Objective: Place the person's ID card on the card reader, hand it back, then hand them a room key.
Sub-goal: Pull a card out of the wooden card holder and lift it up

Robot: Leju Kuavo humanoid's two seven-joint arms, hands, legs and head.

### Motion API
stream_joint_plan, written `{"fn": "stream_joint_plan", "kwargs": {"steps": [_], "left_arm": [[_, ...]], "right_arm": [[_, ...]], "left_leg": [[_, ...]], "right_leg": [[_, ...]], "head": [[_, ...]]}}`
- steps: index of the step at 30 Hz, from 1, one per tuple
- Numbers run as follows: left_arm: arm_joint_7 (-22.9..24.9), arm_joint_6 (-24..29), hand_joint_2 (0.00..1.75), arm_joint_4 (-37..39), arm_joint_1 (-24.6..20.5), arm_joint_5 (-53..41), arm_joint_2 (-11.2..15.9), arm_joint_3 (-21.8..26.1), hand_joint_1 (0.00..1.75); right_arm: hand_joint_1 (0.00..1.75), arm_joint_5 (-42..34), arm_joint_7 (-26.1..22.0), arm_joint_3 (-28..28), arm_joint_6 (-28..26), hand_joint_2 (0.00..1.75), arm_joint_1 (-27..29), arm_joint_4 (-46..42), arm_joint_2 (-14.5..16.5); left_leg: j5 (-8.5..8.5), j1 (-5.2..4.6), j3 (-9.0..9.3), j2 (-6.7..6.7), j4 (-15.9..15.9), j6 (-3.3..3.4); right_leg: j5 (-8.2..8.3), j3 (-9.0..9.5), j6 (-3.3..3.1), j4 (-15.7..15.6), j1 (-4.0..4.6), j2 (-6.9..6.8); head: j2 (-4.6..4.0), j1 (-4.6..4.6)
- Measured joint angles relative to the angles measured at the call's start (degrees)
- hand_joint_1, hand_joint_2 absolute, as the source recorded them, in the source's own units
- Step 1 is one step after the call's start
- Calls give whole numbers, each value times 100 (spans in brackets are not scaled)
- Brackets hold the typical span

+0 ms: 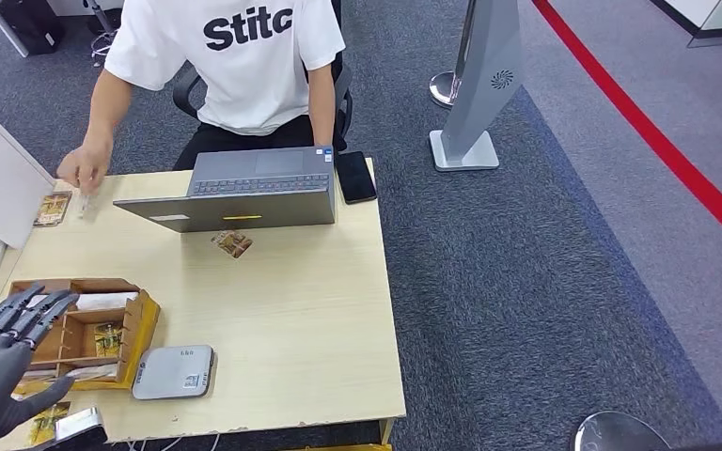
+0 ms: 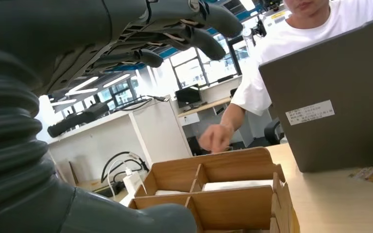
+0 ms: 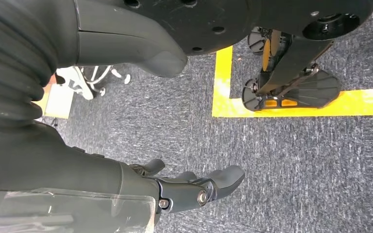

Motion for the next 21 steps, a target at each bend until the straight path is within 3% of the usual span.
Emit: {"fn": "stream_joint_plan", "kwargs": {"steps": [10, 21], "left_arm": [[23, -2, 175, -35, 102, -44, 194, 0, 0], [313, 167, 175, -67, 191, -519, 152, -2, 0]], "right_arm": [[0, -4, 0, 0, -12, 175, 0, 0, -3], [0, 49, 0, 1, -12, 175, 0, 0, -5]], "left_leg": [[0, -3, 1, 0, 1, 1], [0, -3, 1, 0, 1, 1]], "right_leg": [[1, 1, 1, -1, -2, 0], [1, 1, 1, -1, -2, -1]], "head": [[1, 0], [0, -1]]}}
